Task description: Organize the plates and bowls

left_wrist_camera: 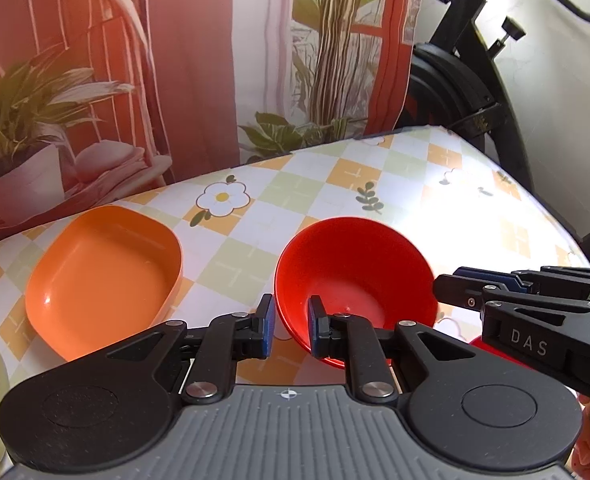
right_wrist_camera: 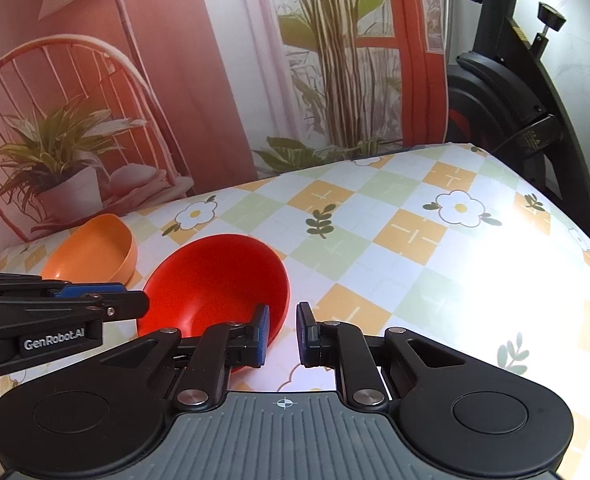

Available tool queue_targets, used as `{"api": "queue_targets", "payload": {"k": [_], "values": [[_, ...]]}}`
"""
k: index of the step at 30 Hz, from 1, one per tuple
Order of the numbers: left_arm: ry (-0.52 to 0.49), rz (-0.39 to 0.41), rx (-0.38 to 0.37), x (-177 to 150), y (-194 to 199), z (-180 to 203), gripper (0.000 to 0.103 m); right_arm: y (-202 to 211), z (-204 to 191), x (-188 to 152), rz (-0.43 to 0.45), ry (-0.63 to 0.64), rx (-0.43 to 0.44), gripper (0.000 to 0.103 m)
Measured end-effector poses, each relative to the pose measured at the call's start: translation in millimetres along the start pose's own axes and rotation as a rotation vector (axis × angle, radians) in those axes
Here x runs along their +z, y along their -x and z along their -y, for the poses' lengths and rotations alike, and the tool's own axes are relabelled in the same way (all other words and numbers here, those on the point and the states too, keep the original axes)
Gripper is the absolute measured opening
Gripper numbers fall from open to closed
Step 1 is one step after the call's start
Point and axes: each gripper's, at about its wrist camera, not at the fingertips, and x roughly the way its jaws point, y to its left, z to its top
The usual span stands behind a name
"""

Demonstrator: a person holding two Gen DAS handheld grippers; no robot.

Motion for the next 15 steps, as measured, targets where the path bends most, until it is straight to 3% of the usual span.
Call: {"api": "queue_targets", "payload": {"k": [15], "values": [[0.058,0.067,-0.1,-28,45,22,0.018,53,25,-33,0.061,-0.058,0.009,0.021]]}}
